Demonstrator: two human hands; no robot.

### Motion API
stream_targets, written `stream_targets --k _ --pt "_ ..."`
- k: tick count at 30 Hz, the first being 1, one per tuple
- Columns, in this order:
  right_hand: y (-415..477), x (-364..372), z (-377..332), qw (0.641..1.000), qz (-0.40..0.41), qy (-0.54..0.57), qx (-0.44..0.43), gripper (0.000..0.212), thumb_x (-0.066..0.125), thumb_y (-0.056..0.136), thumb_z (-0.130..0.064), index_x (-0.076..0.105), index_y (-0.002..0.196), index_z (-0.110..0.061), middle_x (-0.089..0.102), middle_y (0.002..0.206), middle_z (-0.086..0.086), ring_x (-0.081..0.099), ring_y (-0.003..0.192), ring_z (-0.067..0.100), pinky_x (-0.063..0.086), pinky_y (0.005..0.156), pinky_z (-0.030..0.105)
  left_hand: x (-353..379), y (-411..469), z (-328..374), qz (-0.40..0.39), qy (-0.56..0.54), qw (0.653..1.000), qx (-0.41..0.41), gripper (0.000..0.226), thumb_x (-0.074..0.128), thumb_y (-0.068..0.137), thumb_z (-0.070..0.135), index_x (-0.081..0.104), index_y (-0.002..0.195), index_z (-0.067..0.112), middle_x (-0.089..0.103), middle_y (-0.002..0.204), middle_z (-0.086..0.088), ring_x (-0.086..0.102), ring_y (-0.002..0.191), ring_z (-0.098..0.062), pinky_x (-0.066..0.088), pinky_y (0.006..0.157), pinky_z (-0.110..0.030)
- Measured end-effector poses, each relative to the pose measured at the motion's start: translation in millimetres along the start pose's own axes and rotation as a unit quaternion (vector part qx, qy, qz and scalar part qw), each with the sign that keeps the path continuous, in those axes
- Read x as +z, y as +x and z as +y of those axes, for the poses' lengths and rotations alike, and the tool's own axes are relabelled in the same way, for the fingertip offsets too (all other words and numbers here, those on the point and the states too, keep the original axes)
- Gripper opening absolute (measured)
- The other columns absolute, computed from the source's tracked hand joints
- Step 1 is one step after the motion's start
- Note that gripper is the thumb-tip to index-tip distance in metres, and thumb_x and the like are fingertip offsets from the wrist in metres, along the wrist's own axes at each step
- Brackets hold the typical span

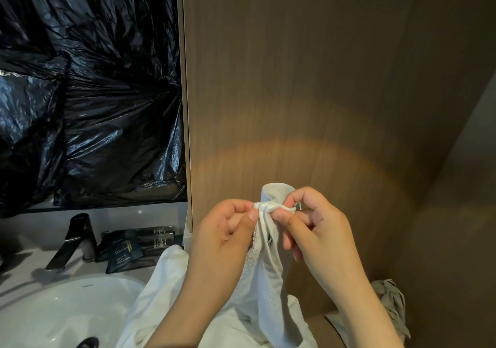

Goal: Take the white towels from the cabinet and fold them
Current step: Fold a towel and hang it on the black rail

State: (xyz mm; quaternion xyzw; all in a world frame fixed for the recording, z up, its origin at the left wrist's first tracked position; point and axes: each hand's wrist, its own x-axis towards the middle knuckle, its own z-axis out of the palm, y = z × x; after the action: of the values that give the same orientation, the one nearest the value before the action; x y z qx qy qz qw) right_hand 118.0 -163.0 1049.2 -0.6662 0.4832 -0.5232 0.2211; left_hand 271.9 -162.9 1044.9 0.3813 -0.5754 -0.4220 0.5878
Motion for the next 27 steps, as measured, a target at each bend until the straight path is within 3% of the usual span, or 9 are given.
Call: stream_targets --k 4,7,15,17,21,27 --pt "0.4 0.3 -0.1 1.000 0.003 0.006 0.001 0.009 0.063 0.090 -0.034 0.057 0.083 -0.033 0.064 0.055 0.003 0.054 0.042 0.009 0.045 0.044 0.017 -0.4 -2.0 1.9 -0.034 -0.023 0.999 -0.010 0.015 0.064 0.088 0.010 0.064 0.103 0.011 0.076 0.087 -0.002 0.072 0.083 -0.016 0.057 0.077 -0.028" --pt "-0.1 1.1 -1.3 1.000 0.001 0.008 0.002 0.008 0.063 0.089 -0.036 0.057 0.083 -0.034 0.064 0.055 0.002 0.055 0.043 0.008 0.044 0.044 0.015 0.0 -2.0 1.4 -0.029 -0.035 0.999 -0.007 0.021 0.067 0.083 0.001 0.064 0.102 0.007 0.076 0.088 -0.001 0.073 0.082 -0.016 0.057 0.074 -0.021" --pt "4.0 -0.1 0.2 1.000 -0.023 0.000 -0.006 0.008 0.065 0.088 -0.036 0.059 0.083 -0.034 0.065 0.055 0.000 0.055 0.043 0.010 0.044 0.045 0.014 -3.7 0.4 -1.9 0.003 -0.011 1.000 0.012 0.018 0.067 0.084 0.002 0.069 0.097 0.014 0.076 0.085 0.003 0.073 0.080 -0.010 0.054 0.066 -0.015" --pt "7.9 -5.2 2.8 0.998 -0.055 -0.015 -0.002 0.010 0.065 0.086 -0.044 0.060 0.085 -0.036 0.066 0.056 -0.001 0.056 0.042 0.010 0.045 0.046 0.014 -6.7 2.8 0.1 0.008 0.007 1.000 0.026 0.018 0.068 0.084 0.002 0.070 0.096 0.016 0.076 0.084 0.005 0.072 0.078 -0.007 0.052 0.064 -0.011" --pt "19.8 -24.9 9.2 0.985 -0.114 -0.132 -0.019 0.029 0.056 0.082 -0.064 0.060 0.090 -0.036 0.067 0.060 -0.009 0.062 0.051 0.010 0.044 0.047 0.011 -18.0 14.4 7.5 0.031 0.056 0.996 0.064 0.021 0.068 0.083 -0.002 0.070 0.089 0.018 0.075 0.077 0.009 0.068 0.069 0.002 0.047 0.059 -0.006" --pt "43.2 -60.2 16.0 0.939 -0.141 -0.306 -0.073 0.051 0.041 0.078 -0.080 0.059 0.085 -0.033 0.065 0.063 -0.019 0.063 0.060 0.003 0.053 0.052 0.022 -39.4 43.2 20.0 0.057 0.133 0.984 0.105 0.018 0.068 0.085 0.006 0.070 0.094 0.022 0.074 0.077 0.013 0.068 0.072 0.000 0.048 0.062 -0.007"
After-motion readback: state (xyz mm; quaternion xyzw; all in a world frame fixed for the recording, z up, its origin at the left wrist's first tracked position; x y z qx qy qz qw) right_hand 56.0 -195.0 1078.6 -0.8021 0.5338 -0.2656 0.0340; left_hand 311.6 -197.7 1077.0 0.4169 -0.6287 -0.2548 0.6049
